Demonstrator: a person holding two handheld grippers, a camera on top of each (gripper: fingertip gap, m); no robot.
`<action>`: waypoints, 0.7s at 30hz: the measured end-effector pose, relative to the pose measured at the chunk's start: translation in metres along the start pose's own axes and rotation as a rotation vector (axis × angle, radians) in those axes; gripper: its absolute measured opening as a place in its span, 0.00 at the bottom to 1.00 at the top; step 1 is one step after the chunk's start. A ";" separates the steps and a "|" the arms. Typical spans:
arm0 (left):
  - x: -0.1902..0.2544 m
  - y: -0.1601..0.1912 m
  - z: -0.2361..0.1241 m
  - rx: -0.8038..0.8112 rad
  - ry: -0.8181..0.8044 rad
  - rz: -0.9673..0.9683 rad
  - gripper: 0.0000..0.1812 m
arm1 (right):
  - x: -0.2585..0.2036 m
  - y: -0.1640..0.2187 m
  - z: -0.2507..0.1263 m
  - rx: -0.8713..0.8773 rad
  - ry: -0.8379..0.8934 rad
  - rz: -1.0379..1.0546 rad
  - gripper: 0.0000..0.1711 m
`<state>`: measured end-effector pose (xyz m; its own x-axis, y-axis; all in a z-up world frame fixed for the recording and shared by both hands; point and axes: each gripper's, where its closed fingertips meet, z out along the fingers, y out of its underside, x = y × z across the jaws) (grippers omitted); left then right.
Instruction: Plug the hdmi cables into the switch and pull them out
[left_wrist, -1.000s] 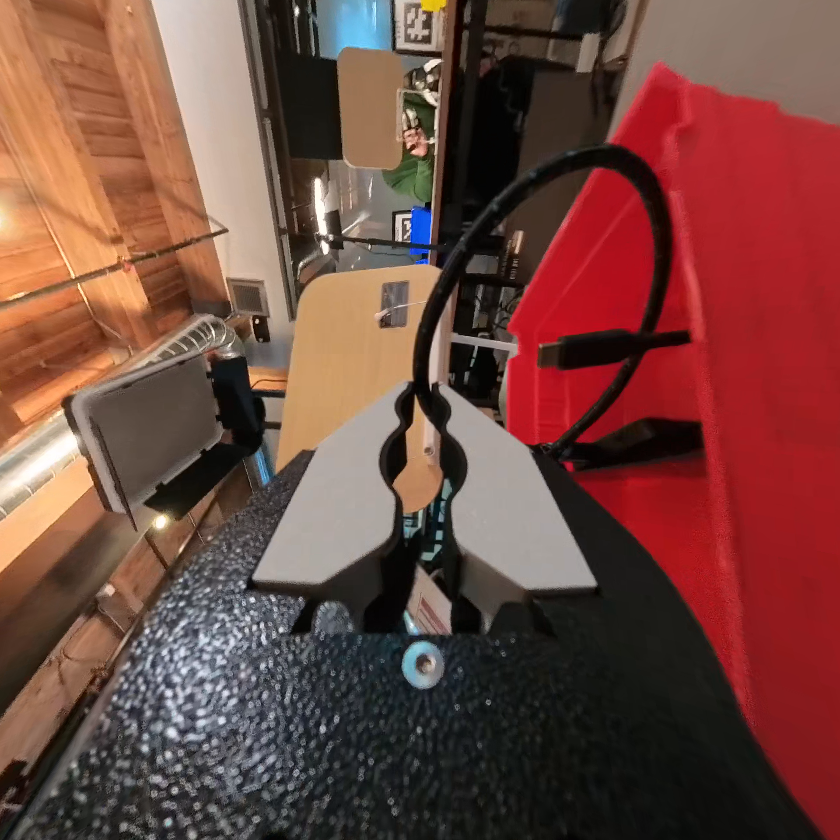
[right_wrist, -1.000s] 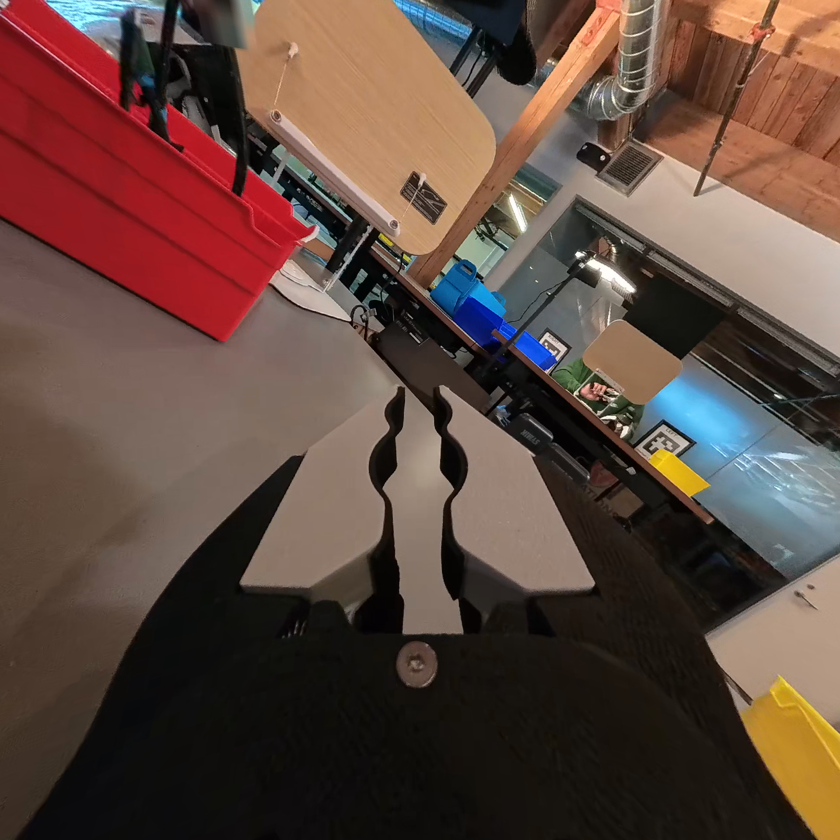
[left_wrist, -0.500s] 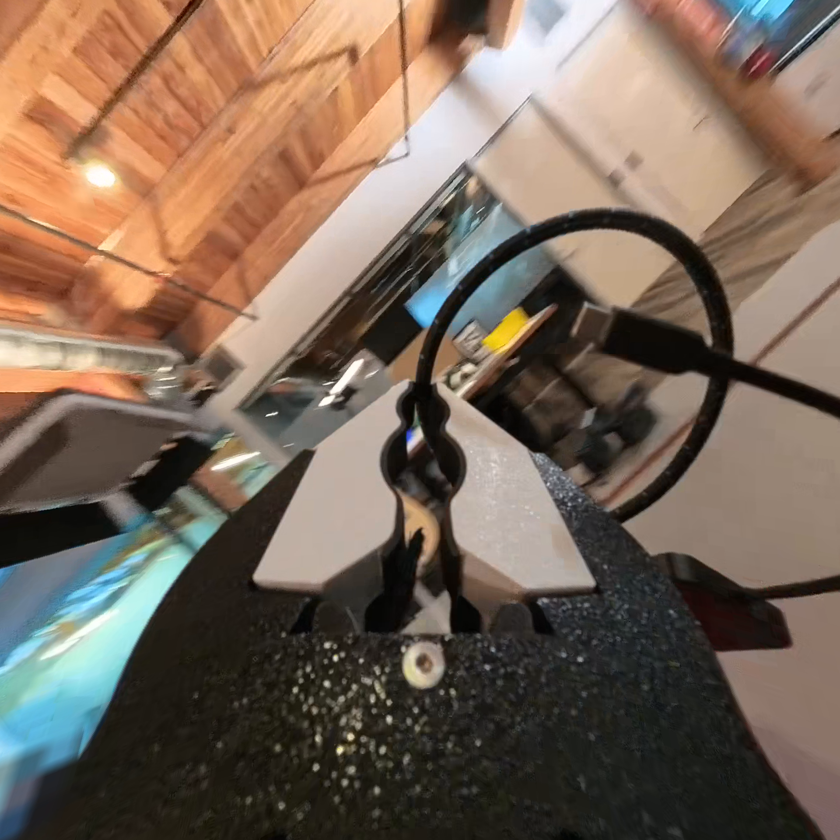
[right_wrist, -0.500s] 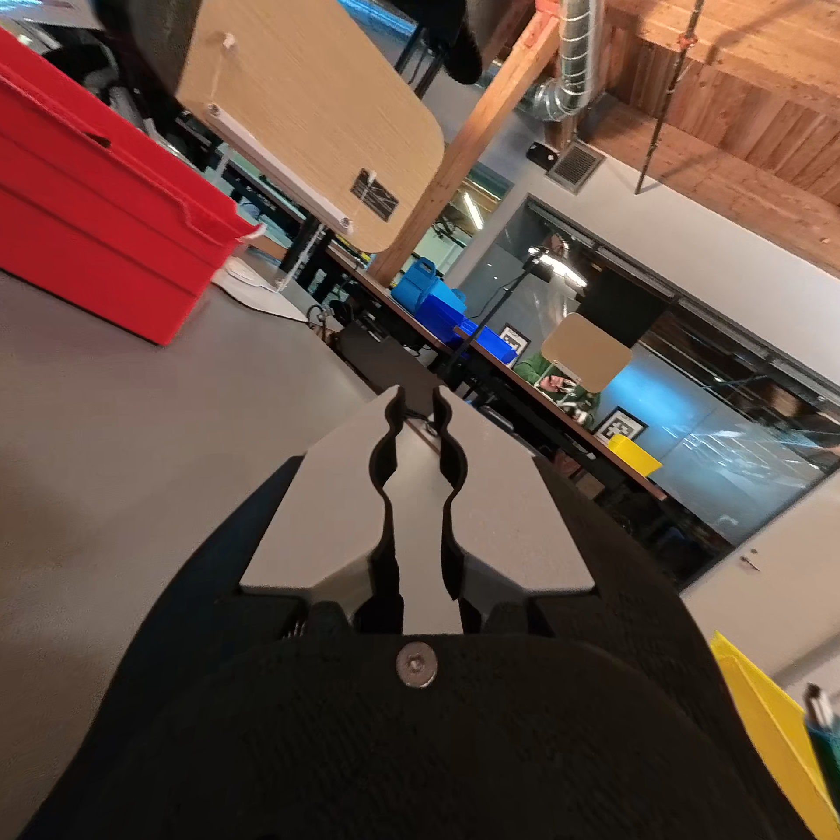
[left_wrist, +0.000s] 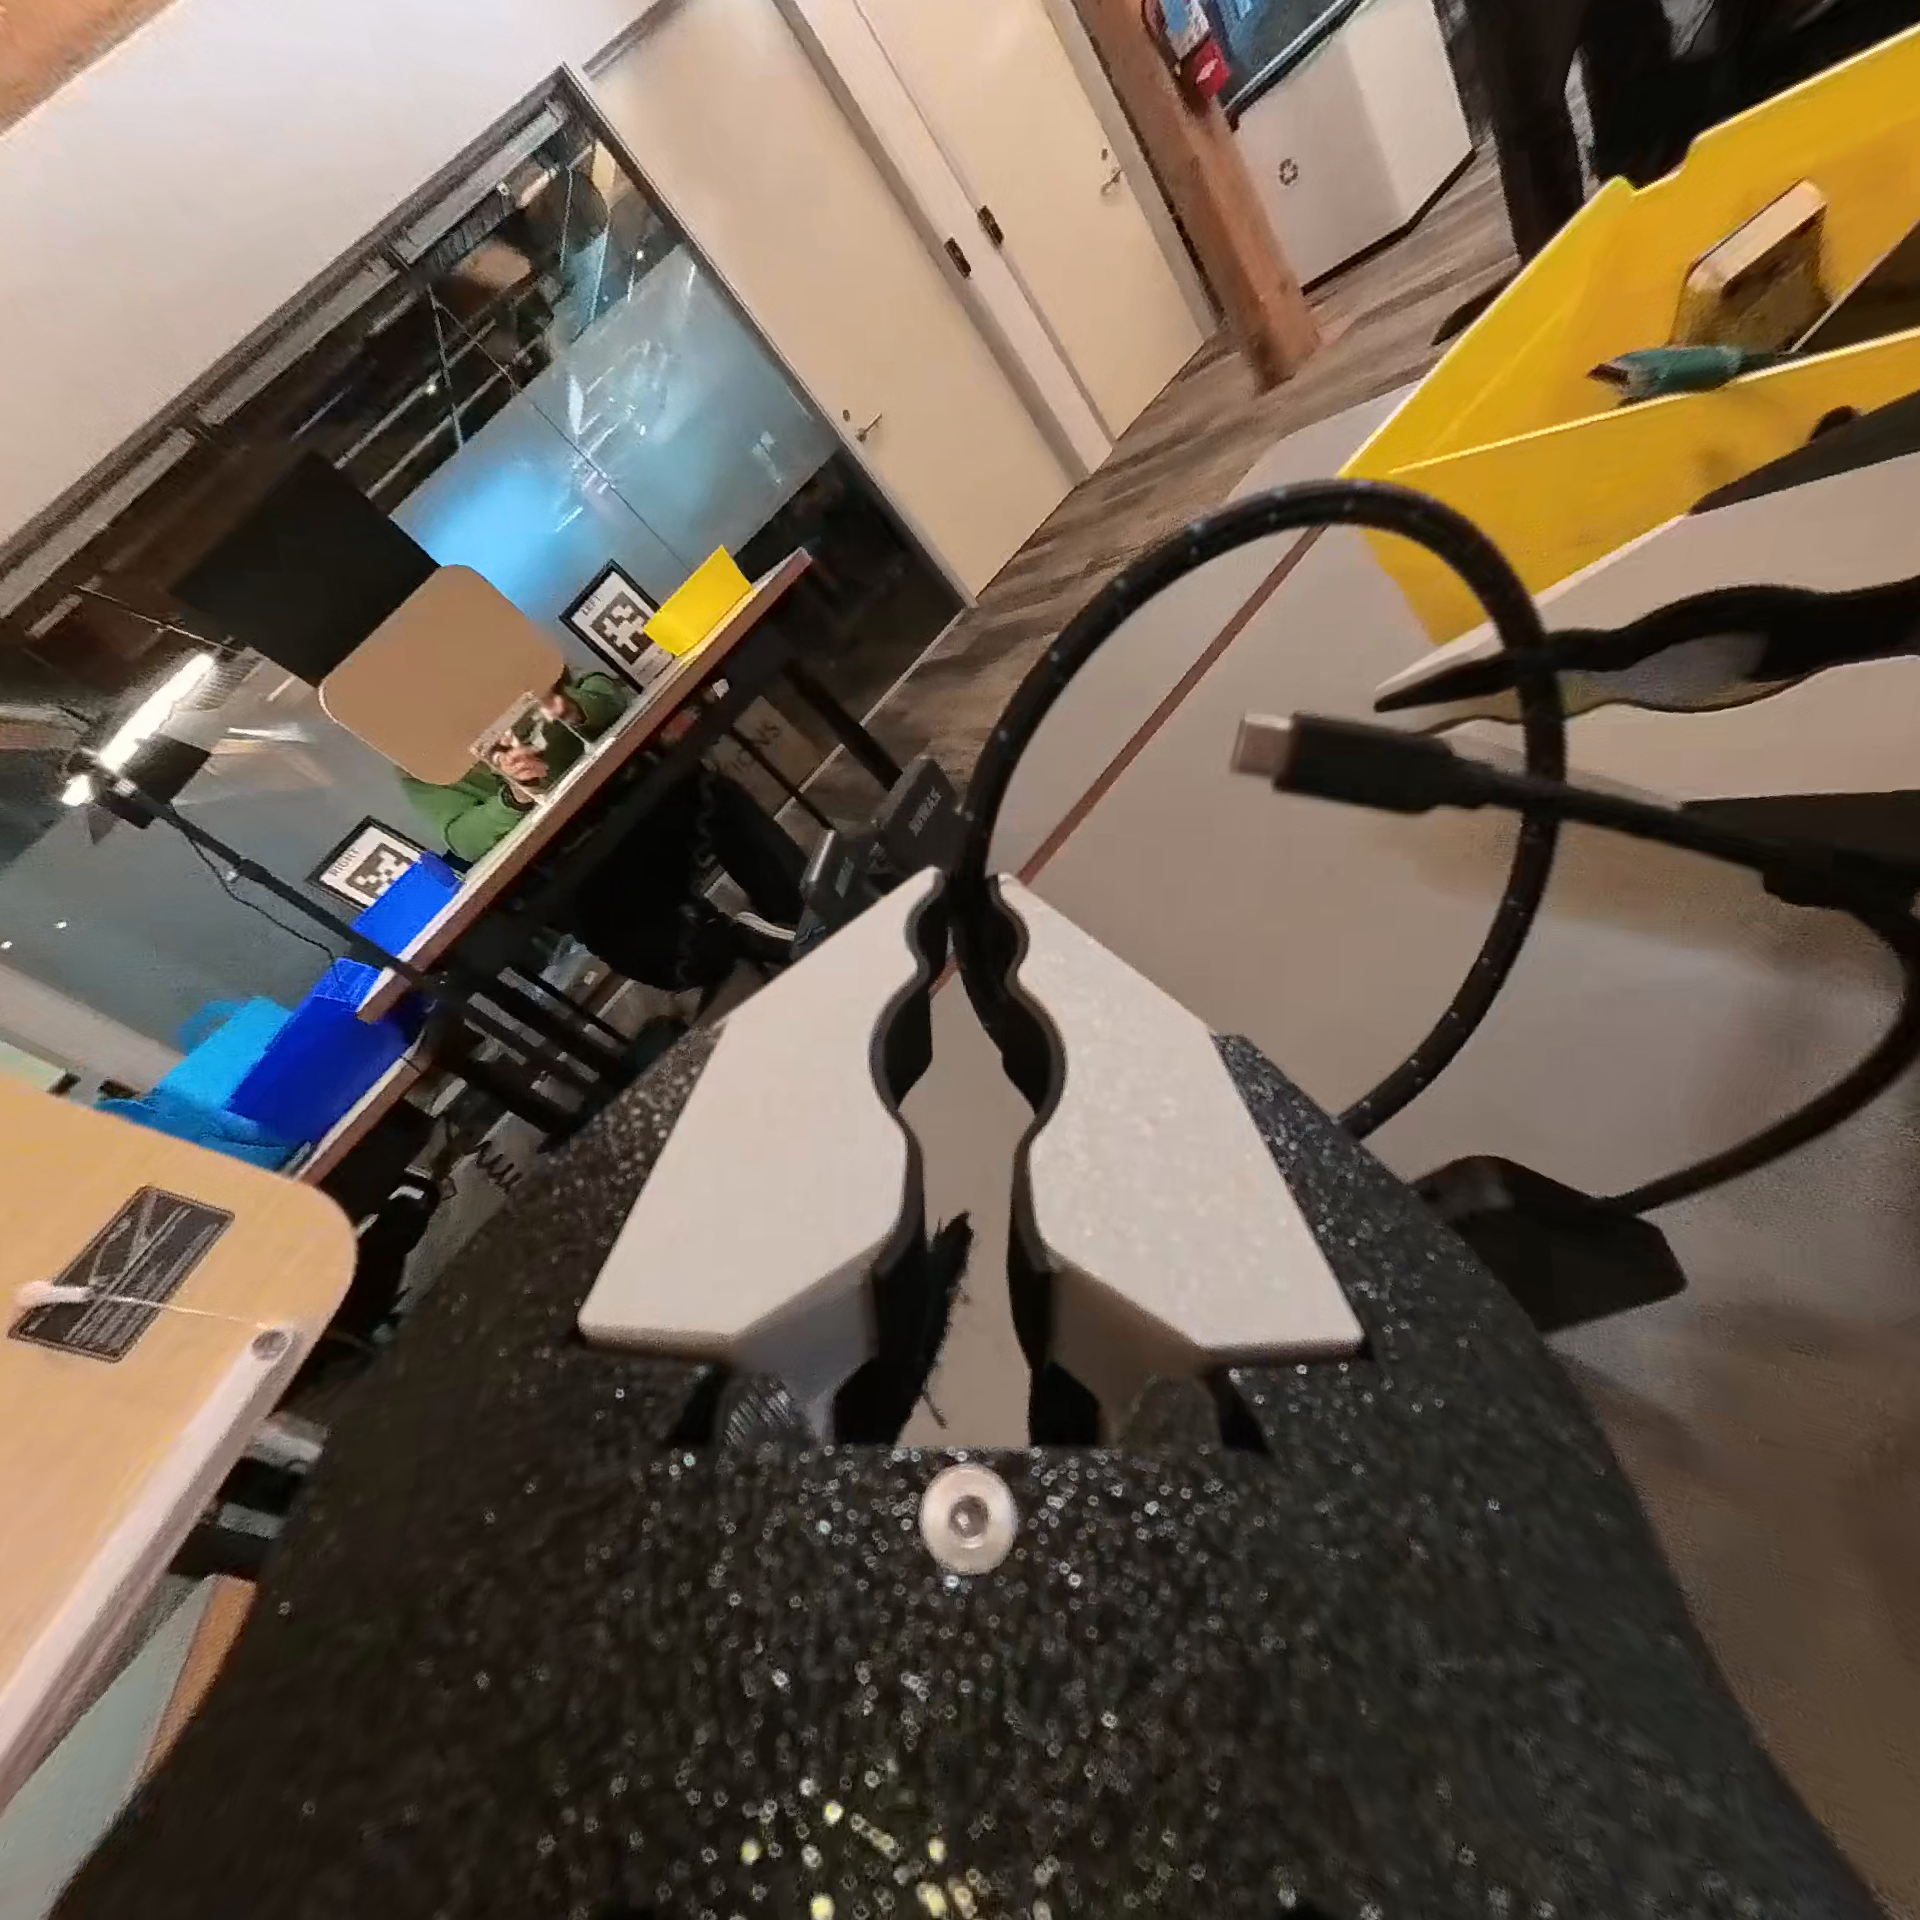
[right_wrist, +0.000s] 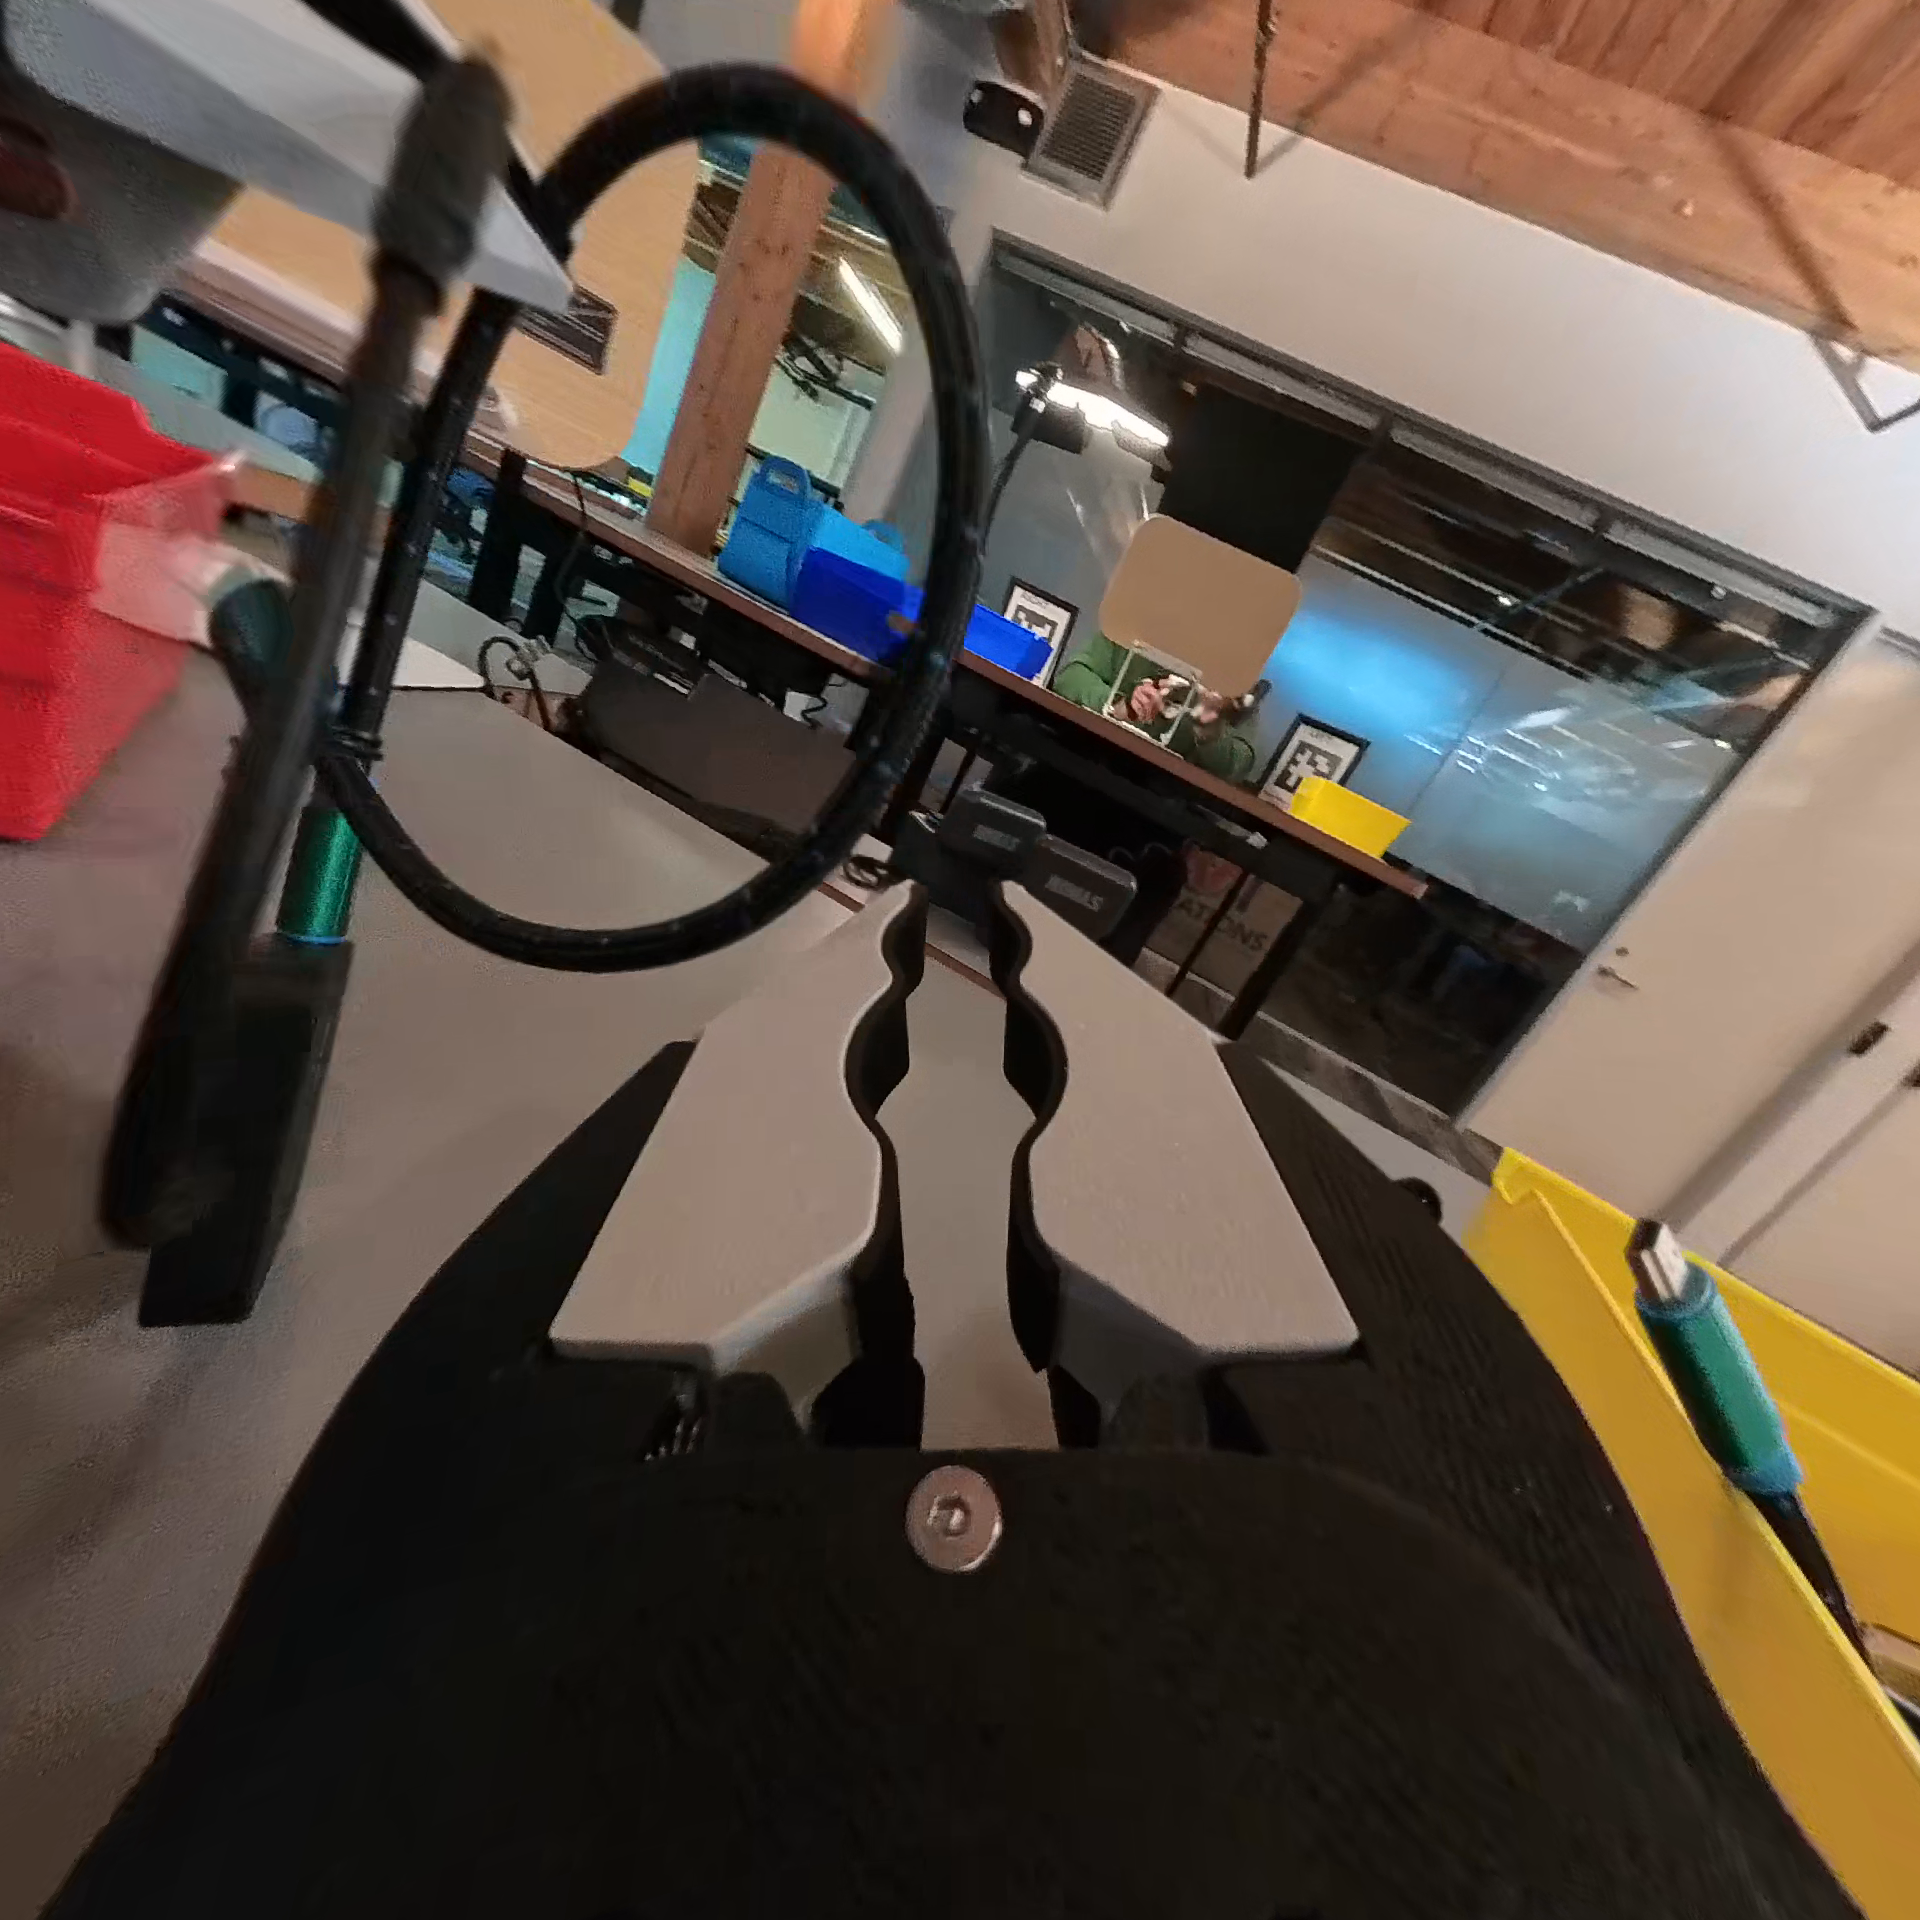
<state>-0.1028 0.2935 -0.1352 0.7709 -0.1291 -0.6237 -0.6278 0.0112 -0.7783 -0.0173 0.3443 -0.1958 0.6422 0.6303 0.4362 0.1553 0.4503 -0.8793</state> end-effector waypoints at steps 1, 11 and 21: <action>0.000 0.000 0.006 -0.001 0.008 -0.014 0.02 | 0.003 0.001 0.000 -0.005 0.011 0.007 0.06; 0.010 0.039 0.092 -0.207 0.198 -0.017 0.02 | 0.038 -0.009 -0.012 0.015 0.196 -0.001 0.01; 0.044 0.104 0.155 -0.436 0.226 0.008 0.14 | 0.007 -0.026 -0.013 0.082 0.089 -0.178 0.00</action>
<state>-0.1169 0.4425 -0.2548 0.7535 -0.3429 -0.5610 -0.6575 -0.3966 -0.6406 -0.0072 0.3289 -0.1725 0.6743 0.4799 0.5613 0.2129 0.6016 -0.7699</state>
